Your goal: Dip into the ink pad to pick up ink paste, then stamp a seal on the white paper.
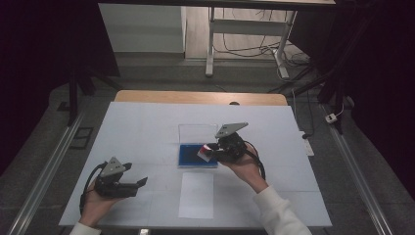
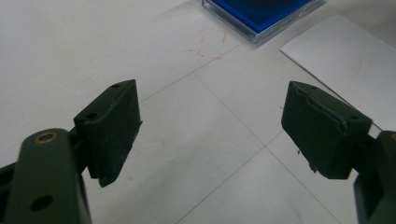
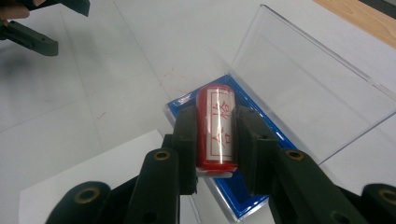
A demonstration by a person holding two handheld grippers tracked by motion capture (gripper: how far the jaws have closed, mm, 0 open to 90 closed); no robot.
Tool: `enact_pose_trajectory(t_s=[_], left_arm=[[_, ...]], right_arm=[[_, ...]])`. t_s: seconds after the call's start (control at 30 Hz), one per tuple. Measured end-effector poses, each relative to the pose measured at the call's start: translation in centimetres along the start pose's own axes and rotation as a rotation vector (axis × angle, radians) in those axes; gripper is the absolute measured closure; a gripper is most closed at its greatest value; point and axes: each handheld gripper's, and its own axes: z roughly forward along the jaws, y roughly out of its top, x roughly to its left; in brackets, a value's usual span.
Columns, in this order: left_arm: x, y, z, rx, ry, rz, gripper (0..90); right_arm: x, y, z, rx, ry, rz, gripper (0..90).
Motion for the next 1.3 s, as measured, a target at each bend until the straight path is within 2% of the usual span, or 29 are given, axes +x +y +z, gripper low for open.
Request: enact_pose_trajectory(t_s=[0.2, 0.73, 1.3], left_arm=[[0.0, 0.0, 0.0, 0.0, 0.0, 0.0, 20.1], [0.0, 0.0, 0.0, 0.005, 0.005, 0.001, 20.2], [-0.1, 0.0, 0.1, 0.003, 0.0, 0.008, 20.1]], right_arm=[[0.7, -0.4, -0.1, 0.009, 0.016, -0.007, 70.4], [2.4, -1.7, -0.5, -0.016, 0.062, -0.023, 70.4], [3.9, -2.3, 0.6, 0.031, 0.106, -0.049, 70.4]])
